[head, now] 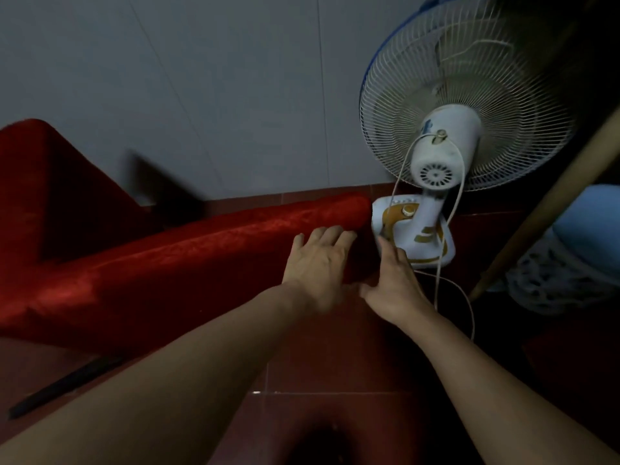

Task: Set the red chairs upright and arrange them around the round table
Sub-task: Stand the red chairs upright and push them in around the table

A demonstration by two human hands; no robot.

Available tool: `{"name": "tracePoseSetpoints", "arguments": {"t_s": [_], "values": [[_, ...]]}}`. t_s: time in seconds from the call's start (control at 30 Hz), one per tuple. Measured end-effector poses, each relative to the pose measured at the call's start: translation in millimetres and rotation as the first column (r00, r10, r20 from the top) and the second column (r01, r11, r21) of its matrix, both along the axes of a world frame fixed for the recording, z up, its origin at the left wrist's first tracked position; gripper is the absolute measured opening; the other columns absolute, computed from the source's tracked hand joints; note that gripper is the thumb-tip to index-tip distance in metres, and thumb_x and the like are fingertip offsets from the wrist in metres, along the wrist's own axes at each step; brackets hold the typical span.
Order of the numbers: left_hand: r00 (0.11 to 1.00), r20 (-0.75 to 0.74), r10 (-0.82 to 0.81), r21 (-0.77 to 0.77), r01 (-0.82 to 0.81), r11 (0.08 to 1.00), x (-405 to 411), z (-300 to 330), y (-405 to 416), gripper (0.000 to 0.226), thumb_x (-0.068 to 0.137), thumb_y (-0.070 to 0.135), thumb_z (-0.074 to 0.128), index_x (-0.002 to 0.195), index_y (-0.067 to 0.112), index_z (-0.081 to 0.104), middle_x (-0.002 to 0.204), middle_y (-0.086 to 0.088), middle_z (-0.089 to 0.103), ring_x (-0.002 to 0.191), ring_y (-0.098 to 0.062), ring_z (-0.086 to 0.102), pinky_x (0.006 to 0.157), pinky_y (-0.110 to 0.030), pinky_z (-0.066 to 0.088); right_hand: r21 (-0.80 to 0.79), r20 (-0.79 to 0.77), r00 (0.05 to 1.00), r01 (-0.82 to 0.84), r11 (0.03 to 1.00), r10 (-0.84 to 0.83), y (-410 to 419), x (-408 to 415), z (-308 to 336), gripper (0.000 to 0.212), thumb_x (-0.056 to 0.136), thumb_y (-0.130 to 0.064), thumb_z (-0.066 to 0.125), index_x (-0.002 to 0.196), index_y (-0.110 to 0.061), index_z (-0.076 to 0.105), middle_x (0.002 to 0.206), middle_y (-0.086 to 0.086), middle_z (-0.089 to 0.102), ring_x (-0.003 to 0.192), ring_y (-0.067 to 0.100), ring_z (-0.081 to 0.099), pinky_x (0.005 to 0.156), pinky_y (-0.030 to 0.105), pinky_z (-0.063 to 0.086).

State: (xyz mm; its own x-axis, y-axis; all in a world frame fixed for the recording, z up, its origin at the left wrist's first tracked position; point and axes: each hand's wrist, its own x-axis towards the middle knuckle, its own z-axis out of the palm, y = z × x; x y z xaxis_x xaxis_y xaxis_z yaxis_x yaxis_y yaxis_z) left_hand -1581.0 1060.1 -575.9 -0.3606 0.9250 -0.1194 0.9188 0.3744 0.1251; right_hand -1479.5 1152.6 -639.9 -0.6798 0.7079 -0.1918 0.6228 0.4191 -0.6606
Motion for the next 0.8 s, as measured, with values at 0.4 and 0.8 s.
{"name": "tracePoseSetpoints", "arguments": {"t_s": [0.4, 0.8], "values": [[0.941, -0.335, -0.053, 0.197, 0.125, 0.972, -21, -51, 23, 0.083, 0.083, 0.026, 0.064, 0.150, 0.026, 0.015, 0.158, 0.000, 0.008, 0.145, -0.022, 0.004, 0.116, -0.047, 0.004, 0.094, -0.280, 0.958, 0.086, 0.992, -0.057, 18, -32, -74, 0.102, 0.081, -0.031, 0.071, 0.151, -0.028, -0.004, 0.151, 0.012, 0.022, 0.139, 0.029, 0.026, 0.108, 0.040, 0.032], [0.895, -0.441, 0.063, 0.238, 0.048, 0.970, -47, -61, 50, 0.095, 0.082, 0.043, 0.064, 0.150, 0.033, -0.002, 0.152, -0.006, 0.020, 0.136, -0.027, 0.026, 0.112, -0.044, 0.023, 0.072, -0.365, 0.931, 0.047, 0.996, -0.017, 44, -50, -104, 0.101, 0.081, -0.035, 0.071, 0.151, -0.029, -0.001, 0.148, 0.011, 0.033, 0.136, 0.028, 0.033, 0.108, 0.042, 0.034]]}}
